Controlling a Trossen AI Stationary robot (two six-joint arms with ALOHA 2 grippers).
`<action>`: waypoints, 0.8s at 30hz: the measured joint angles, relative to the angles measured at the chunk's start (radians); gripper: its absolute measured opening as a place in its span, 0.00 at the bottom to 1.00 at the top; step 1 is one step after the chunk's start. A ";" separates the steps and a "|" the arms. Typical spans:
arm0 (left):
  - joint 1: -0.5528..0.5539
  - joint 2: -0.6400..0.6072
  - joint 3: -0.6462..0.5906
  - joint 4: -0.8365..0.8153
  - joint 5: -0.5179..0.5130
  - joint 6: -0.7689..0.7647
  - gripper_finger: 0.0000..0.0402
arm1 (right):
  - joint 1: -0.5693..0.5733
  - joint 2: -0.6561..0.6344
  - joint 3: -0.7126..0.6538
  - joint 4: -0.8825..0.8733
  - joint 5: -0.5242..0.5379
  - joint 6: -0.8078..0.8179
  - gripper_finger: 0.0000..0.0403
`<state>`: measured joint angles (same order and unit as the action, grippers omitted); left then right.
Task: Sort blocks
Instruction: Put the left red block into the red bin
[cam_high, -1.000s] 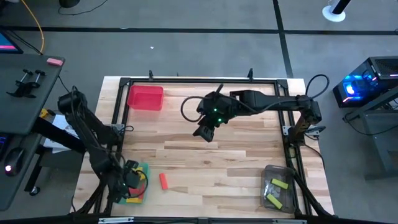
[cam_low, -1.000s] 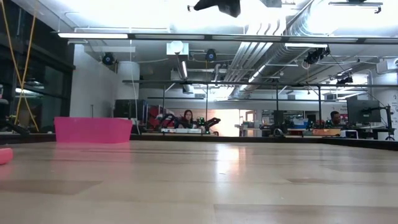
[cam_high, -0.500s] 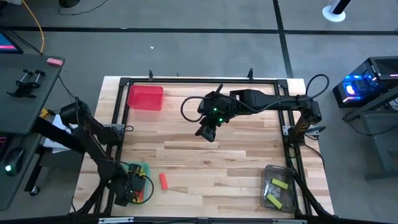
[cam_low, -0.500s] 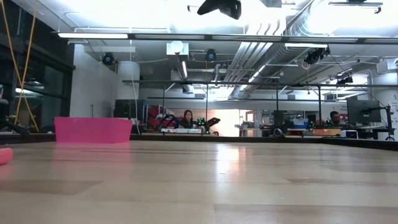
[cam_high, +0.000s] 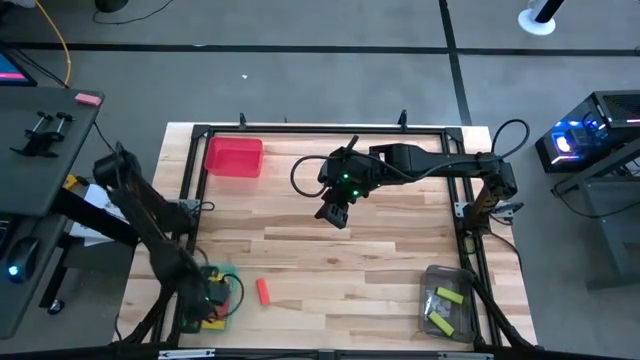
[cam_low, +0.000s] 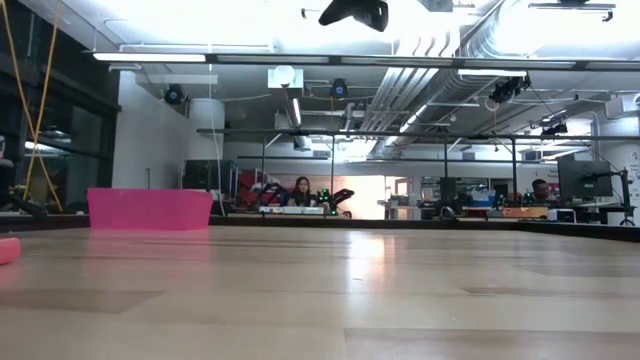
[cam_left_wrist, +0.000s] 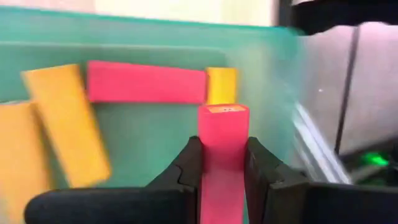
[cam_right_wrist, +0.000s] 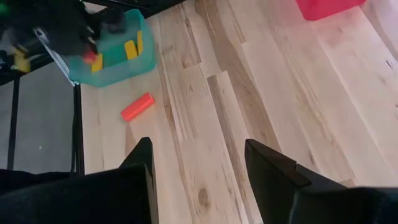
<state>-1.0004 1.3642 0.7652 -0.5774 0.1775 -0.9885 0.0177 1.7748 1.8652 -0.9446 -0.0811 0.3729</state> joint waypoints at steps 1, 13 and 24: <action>0.000 -0.044 0.017 -0.050 -0.008 0.012 0.10 | 0.000 0.000 0.000 0.000 0.000 -0.002 0.35; 0.457 -0.494 0.273 -0.597 -0.832 0.324 0.10 | -0.027 0.000 0.000 0.000 -0.001 0.014 0.35; 1.552 -0.300 0.123 -0.249 -0.389 1.079 0.10 | -0.075 0.000 0.000 0.223 0.021 0.101 0.35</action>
<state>0.5516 1.0639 0.8879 -0.8263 -0.2113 0.0908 -0.0573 1.7748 1.8651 -0.7214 -0.0601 0.4742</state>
